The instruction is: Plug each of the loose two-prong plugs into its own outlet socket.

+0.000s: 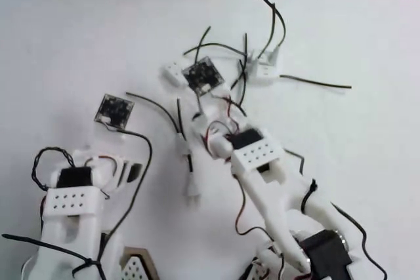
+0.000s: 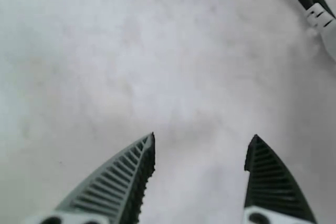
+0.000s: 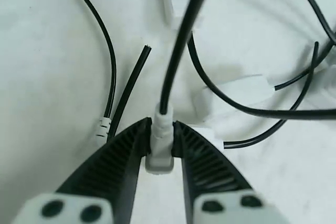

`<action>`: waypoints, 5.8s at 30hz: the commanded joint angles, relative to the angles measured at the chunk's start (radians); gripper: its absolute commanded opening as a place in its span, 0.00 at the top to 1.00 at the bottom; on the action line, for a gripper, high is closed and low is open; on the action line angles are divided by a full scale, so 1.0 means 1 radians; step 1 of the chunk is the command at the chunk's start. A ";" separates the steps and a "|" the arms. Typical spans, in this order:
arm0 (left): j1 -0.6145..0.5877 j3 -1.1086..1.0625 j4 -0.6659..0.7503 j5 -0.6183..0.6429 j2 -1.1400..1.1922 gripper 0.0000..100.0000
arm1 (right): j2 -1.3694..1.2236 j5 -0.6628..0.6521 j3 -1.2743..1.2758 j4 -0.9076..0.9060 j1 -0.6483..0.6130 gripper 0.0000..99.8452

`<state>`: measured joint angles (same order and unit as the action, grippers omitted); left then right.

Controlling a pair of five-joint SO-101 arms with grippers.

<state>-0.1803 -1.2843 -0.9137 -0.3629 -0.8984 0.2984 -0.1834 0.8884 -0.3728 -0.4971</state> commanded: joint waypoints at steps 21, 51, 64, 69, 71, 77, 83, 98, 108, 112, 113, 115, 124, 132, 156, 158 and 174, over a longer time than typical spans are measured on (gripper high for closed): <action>-0.007 0.002 0.023 -0.002 -0.022 0.72 | 0.033 0.017 0.242 0.432 -0.013 0.98; -0.007 0.000 0.023 -0.002 -0.022 0.72 | 0.061 -0.064 0.229 0.130 -0.002 0.98; -0.005 0.000 0.023 -0.002 -0.022 0.72 | 0.024 -0.064 0.169 -0.004 -0.001 0.98; -0.005 0.000 0.023 -0.002 -0.022 0.72 | 0.062 -0.057 0.163 -0.013 0.021 0.91; -0.005 0.000 0.023 -0.002 -0.022 0.72 | 0.088 -0.055 0.153 -0.044 0.027 0.89; -0.004 0.000 0.023 -0.002 -0.022 0.72 | 0.171 -0.005 0.141 -0.073 0.027 0.90; -0.004 0.000 0.023 -0.002 -0.022 0.72 | 0.231 0.014 0.147 -0.074 0.027 0.94; -0.004 0.000 0.023 -0.002 -0.022 0.72 | 0.222 0.008 0.060 -0.133 0.021 0.93; -0.004 -0.003 0.023 -0.002 -0.022 0.72 | -0.107 0.015 -0.491 -0.611 -0.070 0.90; -0.004 -0.028 0.057 -0.002 -0.027 0.72 | -0.271 0.015 -0.658 -0.707 -0.093 0.90; -0.004 -0.031 0.061 -0.002 -0.027 0.72 | -0.311 0.015 -0.704 -0.737 -0.093 0.90; -0.004 -0.031 0.063 -0.002 -0.027 0.72 | -0.395 0.015 -0.799 -0.808 -0.091 0.90; -0.004 -0.031 0.063 -0.002 -0.027 0.72 | -0.743 0.015 -1.246 -1.101 -0.076 0.90; -0.004 -0.031 0.061 -0.002 -0.027 0.72 | -1.006 0.014 -1.608 -1.303 -0.045 0.90; -0.004 -0.031 0.060 -0.003 -0.027 0.72 | -1.122 -0.041 -1.668 -1.343 -0.031 0.98; -0.004 -0.031 0.060 -0.003 -0.027 0.72 | -1.081 -0.041 -1.668 -1.343 -0.036 0.98; -0.004 -0.031 0.063 -0.003 -0.027 0.72 | -0.489 -0.034 -1.361 -1.336 -0.093 0.98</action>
<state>-0.1803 -1.3211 -0.8707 -0.3629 -0.8984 -0.3736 -0.2186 -0.5570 -1.7123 -0.5677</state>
